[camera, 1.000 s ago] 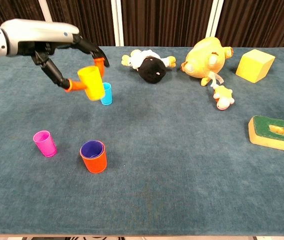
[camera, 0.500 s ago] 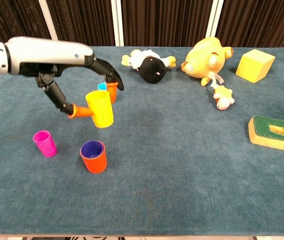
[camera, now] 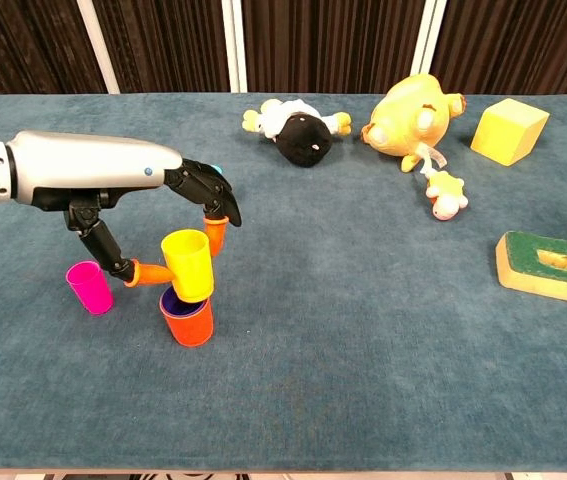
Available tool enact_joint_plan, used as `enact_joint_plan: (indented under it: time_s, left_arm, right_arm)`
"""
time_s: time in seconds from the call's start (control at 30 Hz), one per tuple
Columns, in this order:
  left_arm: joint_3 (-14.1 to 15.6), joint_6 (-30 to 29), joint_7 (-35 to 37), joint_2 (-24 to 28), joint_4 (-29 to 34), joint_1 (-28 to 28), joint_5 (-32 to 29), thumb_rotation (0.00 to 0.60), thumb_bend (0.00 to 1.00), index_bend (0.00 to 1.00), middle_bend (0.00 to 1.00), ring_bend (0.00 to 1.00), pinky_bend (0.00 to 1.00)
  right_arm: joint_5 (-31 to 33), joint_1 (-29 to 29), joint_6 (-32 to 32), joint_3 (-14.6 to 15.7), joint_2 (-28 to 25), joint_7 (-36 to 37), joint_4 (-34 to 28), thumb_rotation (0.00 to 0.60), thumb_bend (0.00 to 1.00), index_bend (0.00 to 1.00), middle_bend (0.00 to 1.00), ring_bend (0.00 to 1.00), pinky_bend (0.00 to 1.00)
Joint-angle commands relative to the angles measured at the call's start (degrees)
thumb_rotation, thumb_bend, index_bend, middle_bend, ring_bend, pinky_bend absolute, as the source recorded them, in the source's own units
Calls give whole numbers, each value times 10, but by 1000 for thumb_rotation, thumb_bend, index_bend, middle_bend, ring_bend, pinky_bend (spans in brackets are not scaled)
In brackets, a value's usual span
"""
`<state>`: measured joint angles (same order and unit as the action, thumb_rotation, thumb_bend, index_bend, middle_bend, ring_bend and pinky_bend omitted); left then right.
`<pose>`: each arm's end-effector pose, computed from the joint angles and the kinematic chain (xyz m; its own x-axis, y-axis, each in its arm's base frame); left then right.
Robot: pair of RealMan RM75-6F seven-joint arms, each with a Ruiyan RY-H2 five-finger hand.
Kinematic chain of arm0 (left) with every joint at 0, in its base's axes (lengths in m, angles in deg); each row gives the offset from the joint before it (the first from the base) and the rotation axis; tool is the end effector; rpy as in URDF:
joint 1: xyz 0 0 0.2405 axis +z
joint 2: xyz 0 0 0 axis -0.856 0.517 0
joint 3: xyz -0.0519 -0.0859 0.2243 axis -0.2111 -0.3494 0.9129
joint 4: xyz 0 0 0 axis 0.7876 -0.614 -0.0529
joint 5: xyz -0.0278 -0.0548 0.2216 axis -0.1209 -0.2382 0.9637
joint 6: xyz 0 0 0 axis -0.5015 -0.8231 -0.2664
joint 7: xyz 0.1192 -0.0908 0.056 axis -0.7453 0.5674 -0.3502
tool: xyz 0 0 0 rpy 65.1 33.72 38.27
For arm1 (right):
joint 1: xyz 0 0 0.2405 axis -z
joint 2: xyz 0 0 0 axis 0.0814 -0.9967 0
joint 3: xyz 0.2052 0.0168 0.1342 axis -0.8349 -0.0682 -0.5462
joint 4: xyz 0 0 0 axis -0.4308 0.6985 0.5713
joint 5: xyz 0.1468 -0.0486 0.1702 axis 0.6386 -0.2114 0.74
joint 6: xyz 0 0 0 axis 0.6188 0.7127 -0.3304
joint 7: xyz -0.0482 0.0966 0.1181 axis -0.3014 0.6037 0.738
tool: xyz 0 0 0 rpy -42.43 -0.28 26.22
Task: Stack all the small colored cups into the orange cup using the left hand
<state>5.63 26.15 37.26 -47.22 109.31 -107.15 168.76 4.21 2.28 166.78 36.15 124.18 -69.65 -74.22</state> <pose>-0.1051 0.2927 -0.0230 0.5735 0.4505 0.6842 0.7077 -0.6931 -0.1368 -0.2914 -0.1976 0.1379 0.4186 0.1155 0.9008 -0.9078 0.0803 0.4115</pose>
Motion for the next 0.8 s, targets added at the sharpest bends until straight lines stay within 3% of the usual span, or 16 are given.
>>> enact_joint_plan:
  time_s: [0.03,0.53,0.63,0.8]
  left_arm:
    - [4,0,0,-2,-4,1,1,600,367,440,188,41,53]
    - [19,-3,-26,-12,-27,0,12,600,349,405,183,39,51]
    - [21,3,-40,-12,-28,-3,6,600,315,352,170,33,49]
    - [19,11,-69,-8,-21,-7,-10,600,260,173,144,18,43]
  right_arm:
    - [0,0,-1,0,0,0,0,600,335,49,72,136,65]
    - [3,0,-1,-1,0,-2,-1,600,334,49,72,136,65]
    - [2,1,1,-1,0,-1,-1,600,334,49,72,136,65]
    - [2,1,1,-1,-1,-1,-2,600,334,49,72,136,65]
